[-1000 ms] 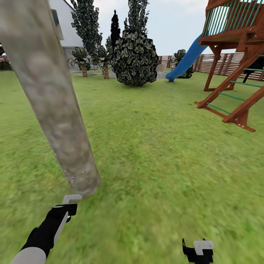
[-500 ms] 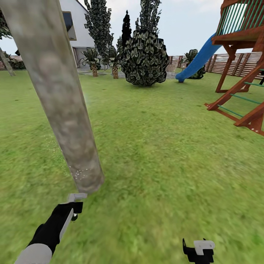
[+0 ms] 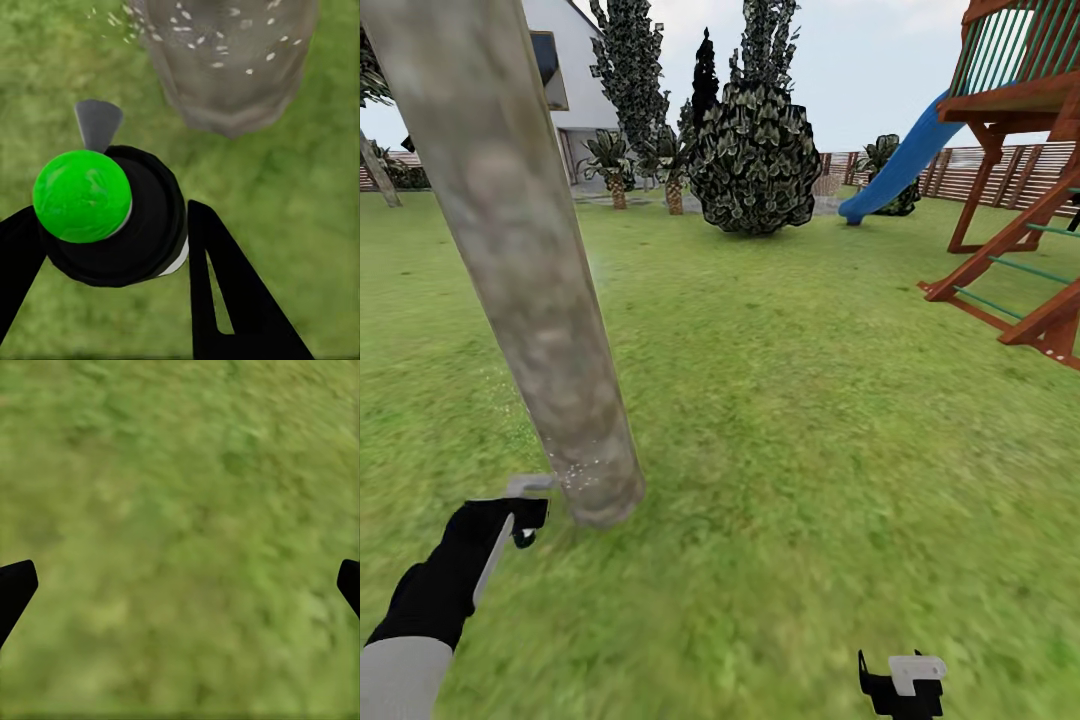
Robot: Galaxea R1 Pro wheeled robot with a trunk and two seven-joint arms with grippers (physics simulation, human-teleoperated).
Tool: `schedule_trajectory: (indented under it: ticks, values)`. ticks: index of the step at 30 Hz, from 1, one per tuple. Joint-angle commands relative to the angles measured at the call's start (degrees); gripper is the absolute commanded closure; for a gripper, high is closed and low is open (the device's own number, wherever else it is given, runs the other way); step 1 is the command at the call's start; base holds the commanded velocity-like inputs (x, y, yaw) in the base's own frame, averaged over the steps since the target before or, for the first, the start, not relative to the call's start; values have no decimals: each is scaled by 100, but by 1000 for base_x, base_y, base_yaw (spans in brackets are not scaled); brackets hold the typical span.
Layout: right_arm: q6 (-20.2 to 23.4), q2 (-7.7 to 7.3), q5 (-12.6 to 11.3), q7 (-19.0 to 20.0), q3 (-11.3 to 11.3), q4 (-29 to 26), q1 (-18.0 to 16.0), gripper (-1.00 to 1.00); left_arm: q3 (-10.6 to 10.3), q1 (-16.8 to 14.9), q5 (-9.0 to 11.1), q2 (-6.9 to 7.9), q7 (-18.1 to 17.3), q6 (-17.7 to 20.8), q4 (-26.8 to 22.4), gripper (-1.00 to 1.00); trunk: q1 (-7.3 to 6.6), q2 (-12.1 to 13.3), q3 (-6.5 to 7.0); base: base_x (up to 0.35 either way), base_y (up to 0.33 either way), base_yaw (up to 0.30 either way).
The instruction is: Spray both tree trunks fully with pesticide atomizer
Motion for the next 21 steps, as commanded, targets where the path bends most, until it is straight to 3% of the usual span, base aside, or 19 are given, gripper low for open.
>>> schedule_trajectory:
  ticks: [1, 2, 7, 10, 12, 13, 16, 17, 21]
  values:
    - [0, 0, 0, 0, 0, 0, 0, -100, 50, -8, 28, 73, -196, 191, -54, 100, 0, 0, 0, 0, 0, 0]
    - [0, -1, 0, 0, 0, 0, 0, -100, 38, -10, 25, 64, -227, 231, -74, 100, 0, 0, 0, 0, 0, 0]
    - [1, 1, 0, 0, 0, 0, 0, -100, -151, -33, 24, -248, -256, 309, -101, 100, 0, 0, 0, 0, 0, 0]
    - [2, 1, 0, 0, 0, 0, 0, -100, -160, -345, 8, -390, -250, 331, -10, 100, 0, 0, 0, 0, 0, 0]
    - [0, 1, 0, 0, 0, 0, 0, -100, -119, -555, -1, -259, -244, 341, 21, 100, 0, 0, 0, 0, 0, 0]
    - [0, 1, 0, 0, 0, 0, 0, -100, -103, -597, 2, -37, -257, 353, 24, 100, 0, 0, 0, 0, 0, 0]
    - [2, 0, 0, 0, 0, 0, 0, -100, -131, -577, 19, 220, -279, 357, 18, 100, 0, 0, 0, 0, 0, 0]
    - [1, 1, 0, 0, 0, 0, 0, -100, -144, -570, 20, 210, -280, 350, 18, 100, 0, 0, 0, 0, 0, 0]
    - [5, 1, 0, 0, 0, 0, 0, -100, -338, -564, 31, -57, -294, 343, 18, 100, 0, 0, 0, 0, 0, 0]
